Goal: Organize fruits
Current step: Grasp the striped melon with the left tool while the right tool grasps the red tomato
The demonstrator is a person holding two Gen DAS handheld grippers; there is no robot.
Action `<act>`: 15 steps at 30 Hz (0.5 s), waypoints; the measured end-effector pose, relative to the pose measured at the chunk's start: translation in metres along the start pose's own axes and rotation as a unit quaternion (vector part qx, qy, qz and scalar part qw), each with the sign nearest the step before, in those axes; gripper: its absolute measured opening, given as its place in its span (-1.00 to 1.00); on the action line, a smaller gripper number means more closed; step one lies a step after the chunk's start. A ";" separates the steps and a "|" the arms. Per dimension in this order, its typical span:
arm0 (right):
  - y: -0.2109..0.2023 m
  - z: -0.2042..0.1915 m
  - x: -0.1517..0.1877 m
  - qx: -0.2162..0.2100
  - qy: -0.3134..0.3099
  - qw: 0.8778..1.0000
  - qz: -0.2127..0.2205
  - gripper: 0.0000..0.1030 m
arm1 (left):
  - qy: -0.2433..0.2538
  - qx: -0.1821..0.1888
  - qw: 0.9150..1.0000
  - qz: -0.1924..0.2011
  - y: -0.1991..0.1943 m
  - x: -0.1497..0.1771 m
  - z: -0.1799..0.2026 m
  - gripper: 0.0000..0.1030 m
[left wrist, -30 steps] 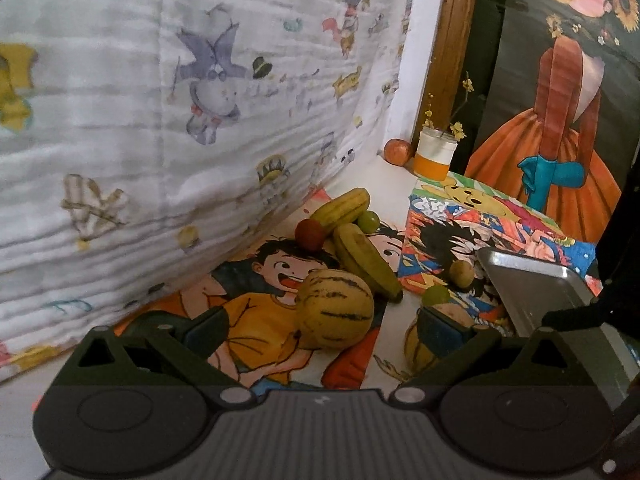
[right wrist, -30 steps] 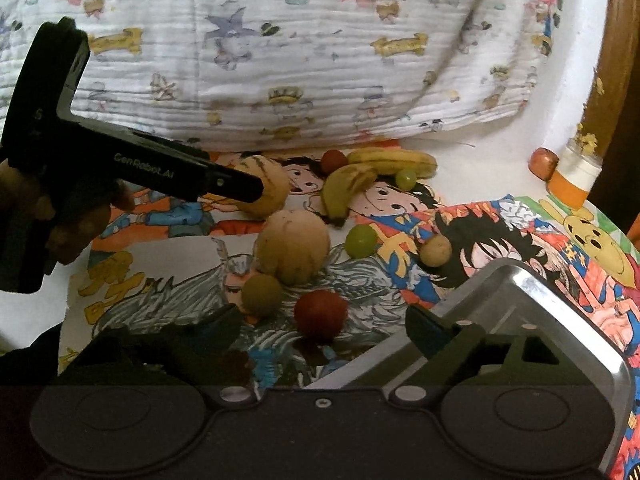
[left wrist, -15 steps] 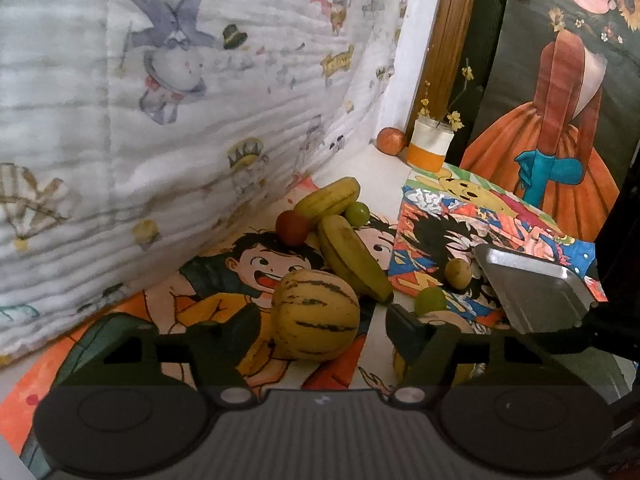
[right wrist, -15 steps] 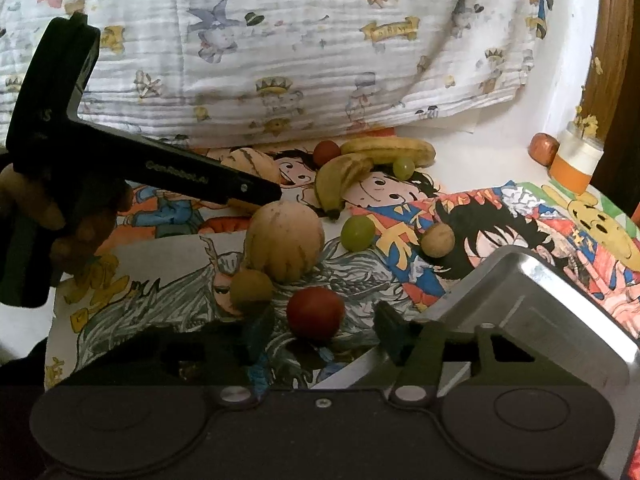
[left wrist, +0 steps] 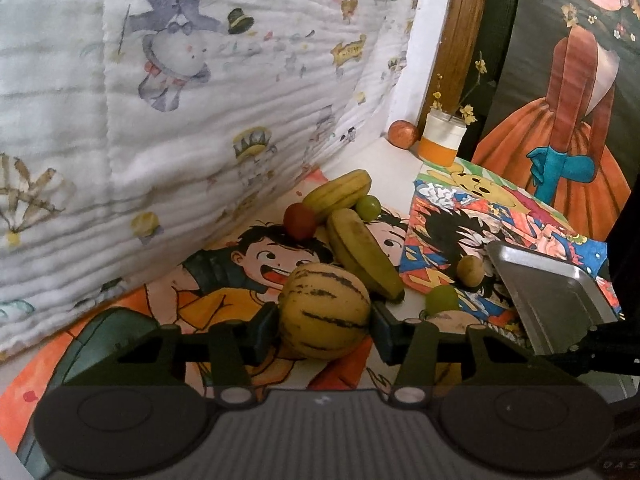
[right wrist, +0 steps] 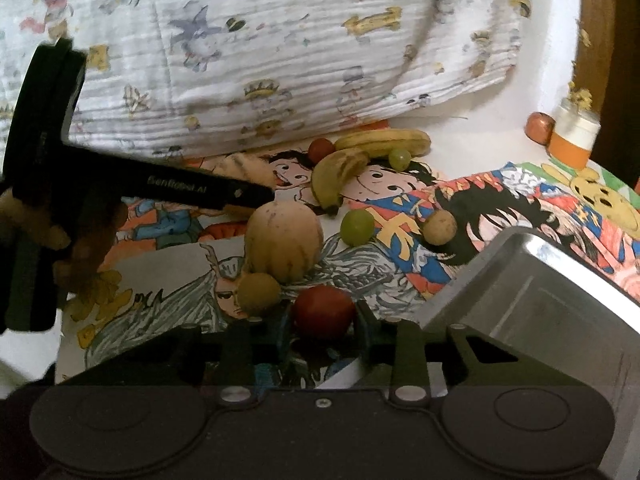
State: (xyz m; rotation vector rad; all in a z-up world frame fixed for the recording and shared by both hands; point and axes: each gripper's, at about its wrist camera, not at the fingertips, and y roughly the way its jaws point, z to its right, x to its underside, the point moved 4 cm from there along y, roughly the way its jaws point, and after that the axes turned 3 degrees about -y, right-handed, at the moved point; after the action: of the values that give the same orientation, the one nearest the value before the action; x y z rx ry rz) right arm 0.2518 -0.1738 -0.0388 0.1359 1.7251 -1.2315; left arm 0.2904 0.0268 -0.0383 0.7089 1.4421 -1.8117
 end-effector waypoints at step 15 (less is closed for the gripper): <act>-0.099 0.024 0.011 0.038 0.078 0.994 0.072 -0.33 | -0.014 0.013 0.999 0.028 -0.060 0.018 0.023 0.04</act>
State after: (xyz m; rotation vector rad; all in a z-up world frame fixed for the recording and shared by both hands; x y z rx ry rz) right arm 0.2051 -0.2445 0.0184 0.4042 1.7680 -1.2063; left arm 0.2319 0.0089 -0.0117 0.7277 1.3703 -1.7925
